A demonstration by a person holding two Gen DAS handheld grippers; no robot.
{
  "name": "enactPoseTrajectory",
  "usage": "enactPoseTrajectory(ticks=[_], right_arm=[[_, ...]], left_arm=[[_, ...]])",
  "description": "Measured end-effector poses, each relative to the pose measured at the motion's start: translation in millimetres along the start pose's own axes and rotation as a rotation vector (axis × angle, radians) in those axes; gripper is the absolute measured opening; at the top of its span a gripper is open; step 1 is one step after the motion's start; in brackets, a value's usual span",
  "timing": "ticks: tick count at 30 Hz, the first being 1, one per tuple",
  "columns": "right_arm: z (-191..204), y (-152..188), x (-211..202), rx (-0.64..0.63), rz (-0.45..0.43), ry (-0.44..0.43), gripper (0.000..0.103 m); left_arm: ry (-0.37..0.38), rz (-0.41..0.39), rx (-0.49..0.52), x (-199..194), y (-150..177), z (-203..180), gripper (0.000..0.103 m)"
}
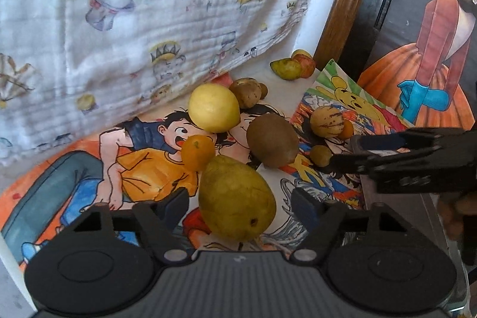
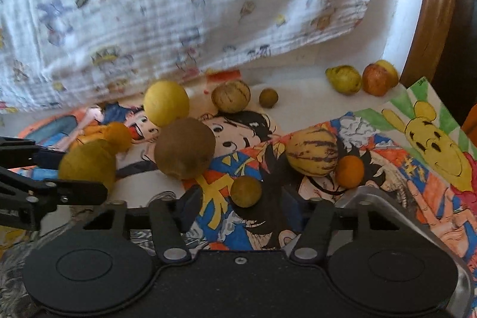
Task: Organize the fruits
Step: 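Grasp the green pear with the left tool while the right tool grasps a small brown round fruit, then carry the pear with the left tool while the right tool carries the small fruit over the tray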
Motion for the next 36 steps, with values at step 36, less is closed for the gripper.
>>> enactPoseTrajectory(ticks=[36], right_arm=[[-53,43,-91,0.148,-0.134,0.015,0.028]], left_arm=[[0.088,0.040,-0.030,4,-10,-66,0.059]])
Point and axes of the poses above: each gripper's, at about its wrist camera, not at the fingertips, and x roughly the way its jaws point, z to its left, y to its underside, the point moved 1 cm from there along x, roughly the way its jaws point, and after that the axes turned 8 degrees about x, right-handed, at the moved point
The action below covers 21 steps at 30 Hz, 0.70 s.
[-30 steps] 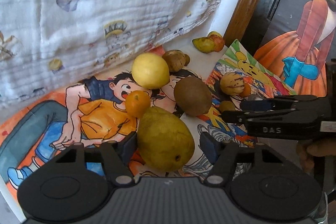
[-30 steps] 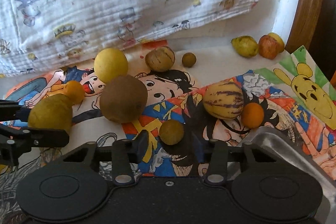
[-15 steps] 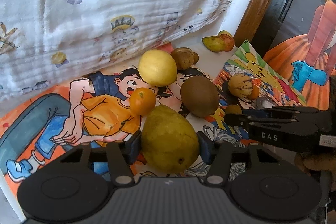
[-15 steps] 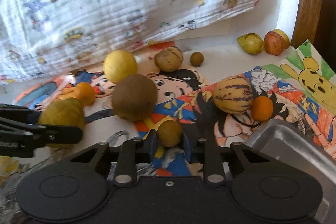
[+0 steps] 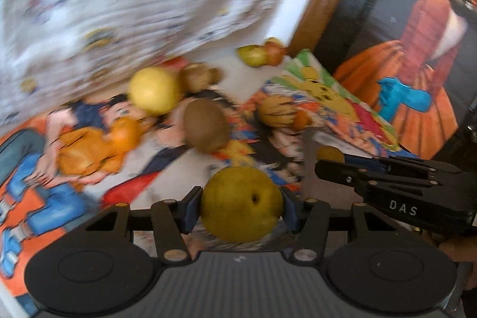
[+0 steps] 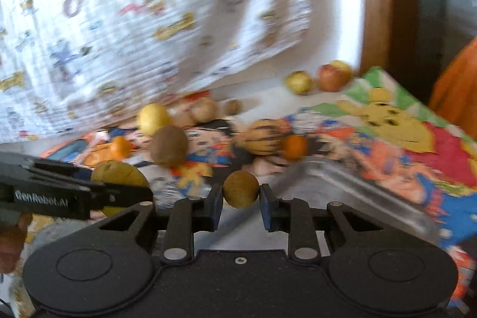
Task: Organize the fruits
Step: 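Carry the pear with the left tool while the right tool carries the small fruit over the tray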
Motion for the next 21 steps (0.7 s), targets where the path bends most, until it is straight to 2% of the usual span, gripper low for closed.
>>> enactPoseTrajectory(ticks=[8,13,17,21], right_arm=[[-60,11,-14,0.031,-0.026,0.175,0.028],[-83,16,-9,0.015,-0.026,0.252,0.028],[-96,22,-3,0.008,-0.011,0.300,0.028],[-103,26,5,0.005,0.003,0.327,0.028]], left_arm=[[0.111,-0.015,0.144,39,-30,-63,0.059],[0.187,-0.009,0.180,73,-38,-91,0.059],[0.221,0.001,0.193,99,-39,-103,0.059],[0.221,0.004,0.211,117,-35,-109,0.059]])
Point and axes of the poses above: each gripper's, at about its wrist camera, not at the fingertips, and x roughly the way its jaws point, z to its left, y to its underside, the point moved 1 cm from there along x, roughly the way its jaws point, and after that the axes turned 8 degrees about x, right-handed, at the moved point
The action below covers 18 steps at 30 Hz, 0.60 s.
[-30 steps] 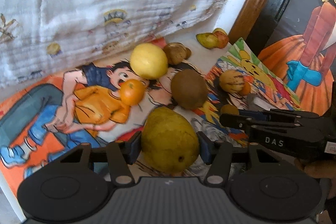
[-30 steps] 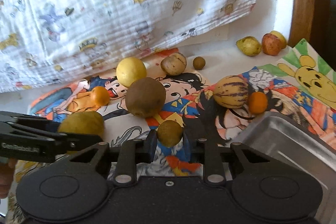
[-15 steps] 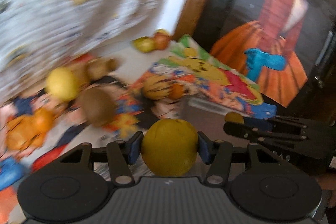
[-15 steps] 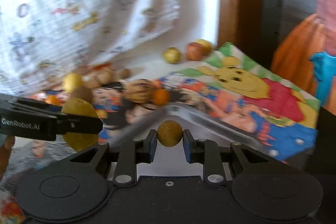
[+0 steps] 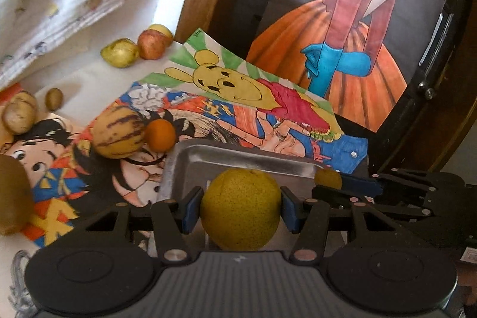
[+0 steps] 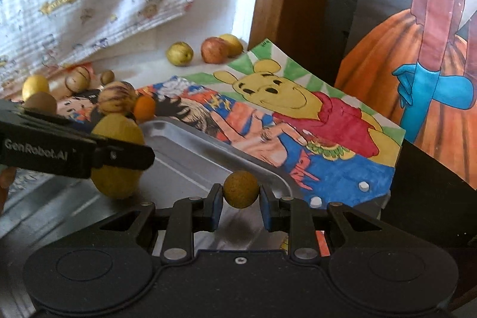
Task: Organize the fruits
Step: 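Carry the pear with the left tool while the right tool carries the small fruit over the tray, then open the left tool releasing the pear while the right tool releases the small fruit into the tray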
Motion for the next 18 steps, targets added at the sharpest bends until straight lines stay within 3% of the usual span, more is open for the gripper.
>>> enactPoseTrajectory(ticks=[12,18], right_arm=[[-0.3,5.3,8.6,0.005,0.025,0.004,0.028],[0.3,4.5,2.7,0.018,0.018,0.006,0.036]], left_arm=[[0.003,-0.016,0.031,7.3,-1.3,-2.0,0.059],[0.030,0.006,-0.016,4.8,-4.9,3.2,0.059]])
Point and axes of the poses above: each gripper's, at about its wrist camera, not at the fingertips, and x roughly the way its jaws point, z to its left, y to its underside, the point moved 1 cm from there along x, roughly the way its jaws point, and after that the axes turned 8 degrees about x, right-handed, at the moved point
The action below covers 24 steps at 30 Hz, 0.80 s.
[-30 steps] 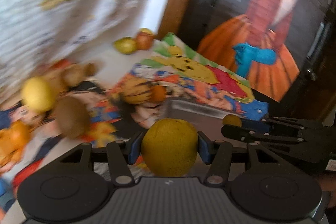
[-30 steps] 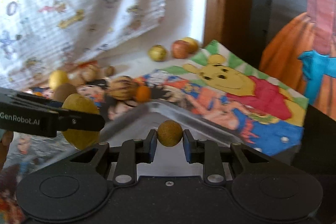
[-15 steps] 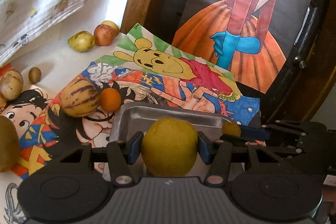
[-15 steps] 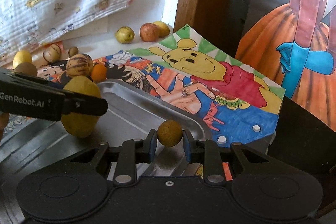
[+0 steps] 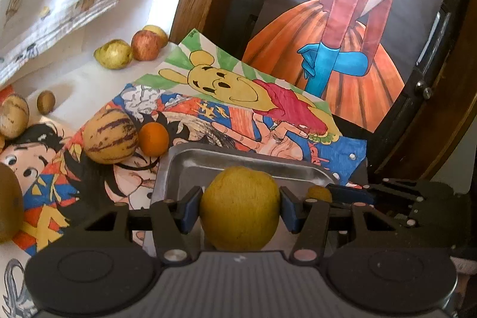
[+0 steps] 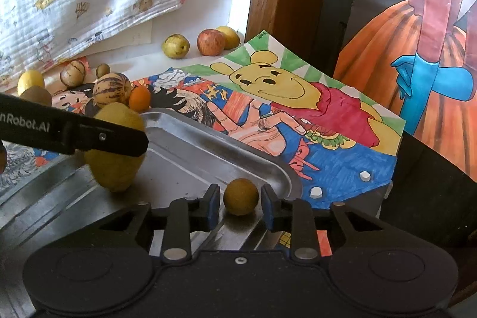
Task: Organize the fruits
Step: 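Open the left tool releasing the pear while the right tool releases the small fruit into the tray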
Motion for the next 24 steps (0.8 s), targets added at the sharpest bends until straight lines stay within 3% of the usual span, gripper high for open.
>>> enactPoseTrajectory(ticks=[7,16,20,24], right_arm=[[4,-1,-34,0.024,-0.040,-0.009,0.055],[27,11,-100,0.054,-0.080,-0.047,0.086],[45,22,-128,0.060,-0.079,-0.076,0.099],[65,37,-154,0.061,-0.063,-0.092,0.102]], left_arm=[[0.000,-0.022,-0.039,-22,-3,1,0.075],[-0.073,-0.095,-0.064,-93,11,-5,0.099],[-0.116,-0.114,-0.065,-128,27,-6,0.102],[-0.160,-0.121,-0.047,-161,49,-8,0.102]])
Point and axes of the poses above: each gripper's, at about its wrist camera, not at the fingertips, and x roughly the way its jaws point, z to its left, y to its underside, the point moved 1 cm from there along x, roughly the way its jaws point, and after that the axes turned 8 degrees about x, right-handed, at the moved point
